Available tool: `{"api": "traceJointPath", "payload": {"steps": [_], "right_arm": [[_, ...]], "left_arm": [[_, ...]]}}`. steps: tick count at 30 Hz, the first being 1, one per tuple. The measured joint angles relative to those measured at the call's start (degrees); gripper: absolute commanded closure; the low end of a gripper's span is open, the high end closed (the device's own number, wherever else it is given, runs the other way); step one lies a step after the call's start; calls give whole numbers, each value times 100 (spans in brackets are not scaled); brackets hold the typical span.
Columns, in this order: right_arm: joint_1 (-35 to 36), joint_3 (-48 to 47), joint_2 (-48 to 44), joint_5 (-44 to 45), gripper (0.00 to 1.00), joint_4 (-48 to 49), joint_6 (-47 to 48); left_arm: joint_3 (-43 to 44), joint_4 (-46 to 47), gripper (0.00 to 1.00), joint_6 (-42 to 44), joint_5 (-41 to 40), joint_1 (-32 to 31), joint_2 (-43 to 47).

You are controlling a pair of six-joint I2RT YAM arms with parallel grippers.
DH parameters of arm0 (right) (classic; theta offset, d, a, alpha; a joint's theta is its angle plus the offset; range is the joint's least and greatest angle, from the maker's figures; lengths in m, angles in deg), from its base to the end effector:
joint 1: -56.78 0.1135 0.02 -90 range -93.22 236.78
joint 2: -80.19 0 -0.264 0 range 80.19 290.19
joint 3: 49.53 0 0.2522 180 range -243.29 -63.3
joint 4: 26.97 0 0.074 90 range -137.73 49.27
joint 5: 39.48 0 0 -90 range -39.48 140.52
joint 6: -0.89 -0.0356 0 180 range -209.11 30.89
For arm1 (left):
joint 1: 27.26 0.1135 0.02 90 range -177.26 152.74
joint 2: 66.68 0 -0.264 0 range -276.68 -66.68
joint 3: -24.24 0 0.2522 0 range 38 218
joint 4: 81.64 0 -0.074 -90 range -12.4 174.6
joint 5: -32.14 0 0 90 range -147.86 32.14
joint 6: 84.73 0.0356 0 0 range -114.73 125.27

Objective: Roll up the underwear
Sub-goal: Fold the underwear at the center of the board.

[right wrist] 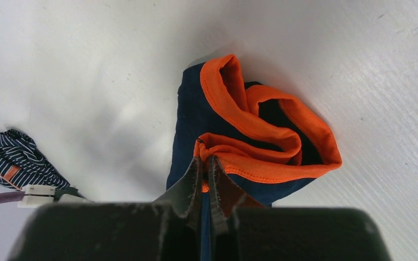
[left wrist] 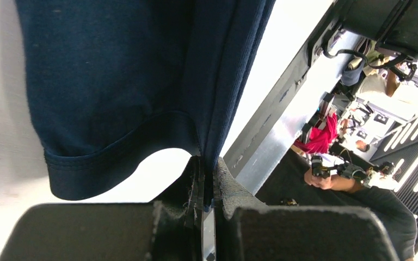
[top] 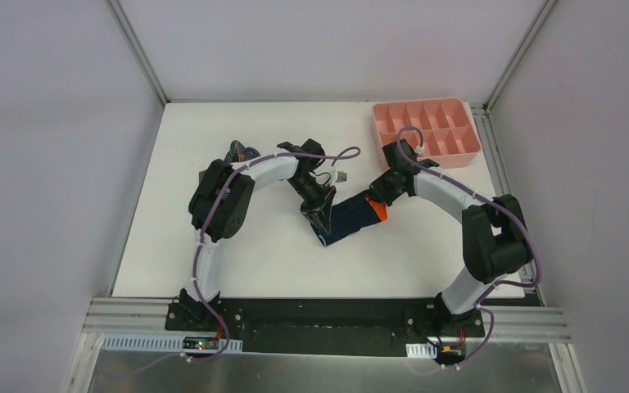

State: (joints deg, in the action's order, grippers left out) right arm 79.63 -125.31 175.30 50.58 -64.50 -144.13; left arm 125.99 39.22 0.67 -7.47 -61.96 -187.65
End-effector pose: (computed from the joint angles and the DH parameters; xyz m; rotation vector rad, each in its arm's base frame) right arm 0.3146 0.1325 0.2012 0.7340 2.5441 0.4940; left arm 0.3243 -0.2579 0.1621 -0.8357 -2.6038 1.3038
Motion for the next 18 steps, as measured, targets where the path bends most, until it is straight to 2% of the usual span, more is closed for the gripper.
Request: {"api": "traceJointPath", "payload": {"steps": [9, 12, 16, 18], "right_arm": [[-125, -17, 76, 109, 100, 74, 22], [-138, -74, 210, 133, 100, 96, 22], [-160, -149, 372, 179, 100, 114, 22], [-192, -197, 400, 192, 100, 107, 20]], "left_arm": [[610, -254, 98, 101, 59, 232, -481], [831, -323, 90, 101, 63, 330, -745], [1128, -365, 69, 79, 28, 407, -1003], [1233, -382, 66, 61, -2, 409, -1021]]}}
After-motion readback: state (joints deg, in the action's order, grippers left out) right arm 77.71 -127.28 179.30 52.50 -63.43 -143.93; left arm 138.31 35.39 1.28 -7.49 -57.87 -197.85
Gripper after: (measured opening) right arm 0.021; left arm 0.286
